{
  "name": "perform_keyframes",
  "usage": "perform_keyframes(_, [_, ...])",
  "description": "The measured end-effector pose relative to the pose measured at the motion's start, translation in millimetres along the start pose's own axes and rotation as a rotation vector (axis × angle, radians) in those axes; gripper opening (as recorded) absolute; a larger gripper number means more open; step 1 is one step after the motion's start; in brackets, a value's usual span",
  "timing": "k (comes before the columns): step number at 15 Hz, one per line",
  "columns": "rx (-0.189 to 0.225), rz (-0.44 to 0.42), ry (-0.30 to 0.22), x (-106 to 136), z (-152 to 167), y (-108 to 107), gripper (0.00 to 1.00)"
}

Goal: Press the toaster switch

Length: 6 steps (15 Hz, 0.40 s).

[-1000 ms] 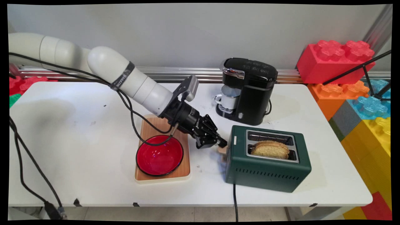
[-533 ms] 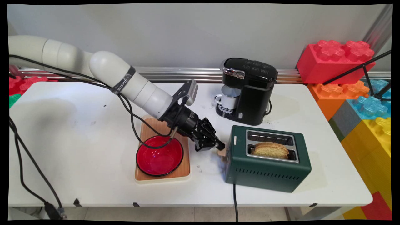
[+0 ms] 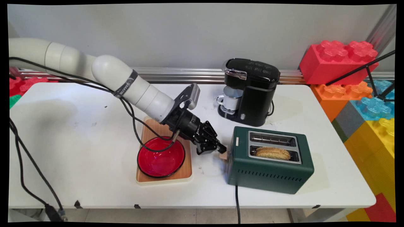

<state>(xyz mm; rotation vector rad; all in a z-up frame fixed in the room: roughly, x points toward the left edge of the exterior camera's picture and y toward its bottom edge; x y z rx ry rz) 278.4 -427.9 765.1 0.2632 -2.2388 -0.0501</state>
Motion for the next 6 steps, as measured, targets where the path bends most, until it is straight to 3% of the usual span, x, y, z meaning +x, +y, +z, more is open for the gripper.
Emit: perform_keyframes(6, [0.003,-0.006,-0.008,-4.4,0.6,0.4,0.00])
